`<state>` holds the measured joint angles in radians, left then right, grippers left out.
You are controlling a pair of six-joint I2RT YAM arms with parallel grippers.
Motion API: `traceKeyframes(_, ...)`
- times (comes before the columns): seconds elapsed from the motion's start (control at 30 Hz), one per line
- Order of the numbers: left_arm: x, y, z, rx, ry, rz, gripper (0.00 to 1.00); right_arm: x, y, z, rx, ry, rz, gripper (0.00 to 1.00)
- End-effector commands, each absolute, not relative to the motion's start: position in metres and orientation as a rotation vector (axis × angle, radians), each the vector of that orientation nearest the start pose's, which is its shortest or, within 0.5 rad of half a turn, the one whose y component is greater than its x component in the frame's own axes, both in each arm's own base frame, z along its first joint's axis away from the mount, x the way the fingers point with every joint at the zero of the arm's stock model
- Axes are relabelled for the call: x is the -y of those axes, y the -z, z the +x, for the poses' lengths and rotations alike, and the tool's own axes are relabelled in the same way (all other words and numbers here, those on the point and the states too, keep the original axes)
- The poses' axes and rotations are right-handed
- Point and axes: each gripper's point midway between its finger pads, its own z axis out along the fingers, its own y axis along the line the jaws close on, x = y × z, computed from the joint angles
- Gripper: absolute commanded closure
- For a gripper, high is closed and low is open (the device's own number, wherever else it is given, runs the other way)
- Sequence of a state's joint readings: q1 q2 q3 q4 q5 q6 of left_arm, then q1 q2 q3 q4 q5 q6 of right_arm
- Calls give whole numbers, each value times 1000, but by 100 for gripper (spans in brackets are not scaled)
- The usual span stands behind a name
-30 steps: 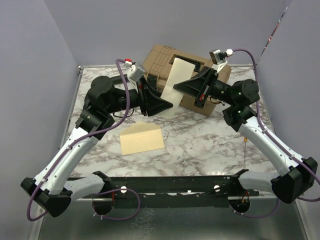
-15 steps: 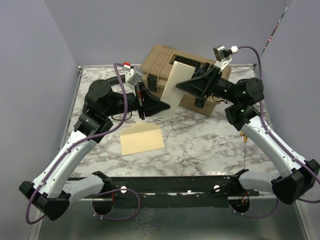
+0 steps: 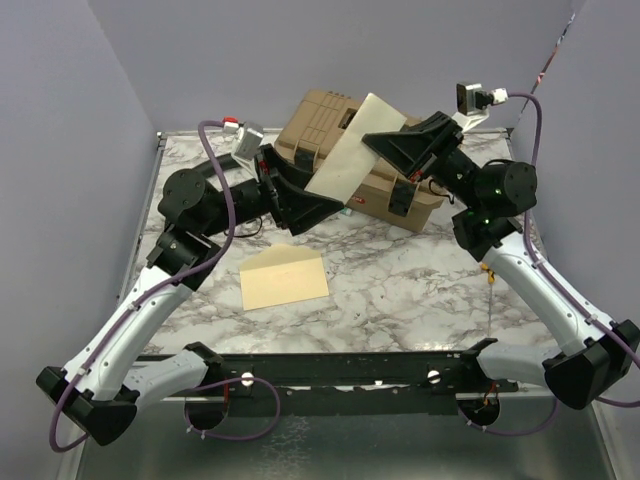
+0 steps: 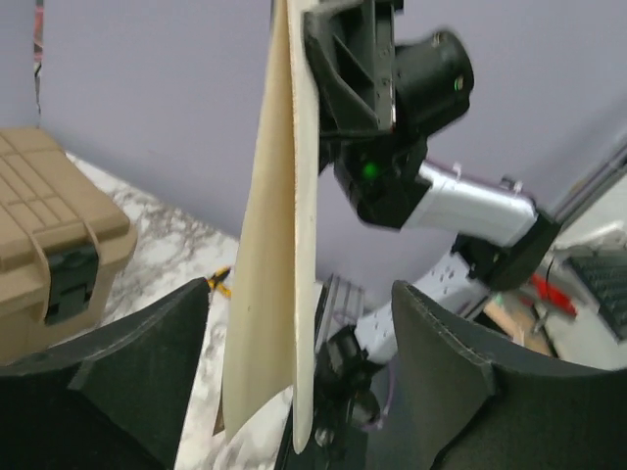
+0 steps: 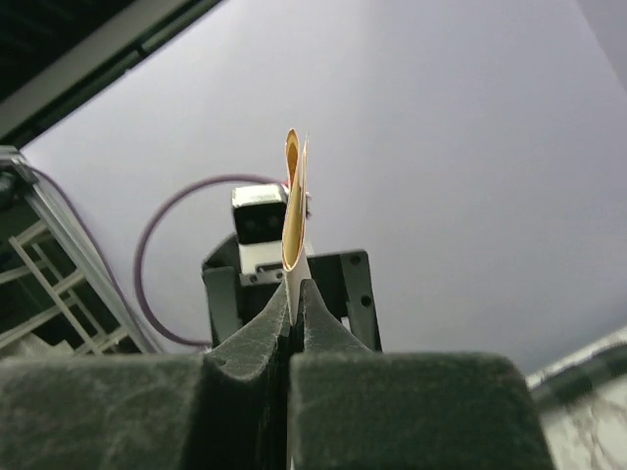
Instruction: Place the letter into the envelope and seal it
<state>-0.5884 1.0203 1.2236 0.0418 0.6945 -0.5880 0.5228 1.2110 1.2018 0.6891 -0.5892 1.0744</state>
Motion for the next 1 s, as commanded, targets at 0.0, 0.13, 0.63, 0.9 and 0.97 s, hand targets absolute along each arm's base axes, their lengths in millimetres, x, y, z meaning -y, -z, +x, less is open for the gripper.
traceKeyframes(0.0, 271, -505, 199, -1227, 1595, 333, 29, -260, -571, 230, -874, -1686, -248, 100)
traceKeyframes(0.13, 260, -526, 196, -1073, 1741, 196, 40, -259, -579, 233, -835, -1709, -232, 100)
traceKeyframes(0.63, 258, -521, 206, -1047, 1695, 169, 100, -261, -573, 243, -871, -1674, -201, 99)
traceKeyframes(0.9, 266, -488, 216, -1215, 1421, 349, 100, -269, -543, 245, -1143, -1453, -327, 43)
traceKeyframes(0.97, 270, -479, 214, -1267, 1374, 434, 100, -274, -531, 245, -1261, -1397, -392, 40)
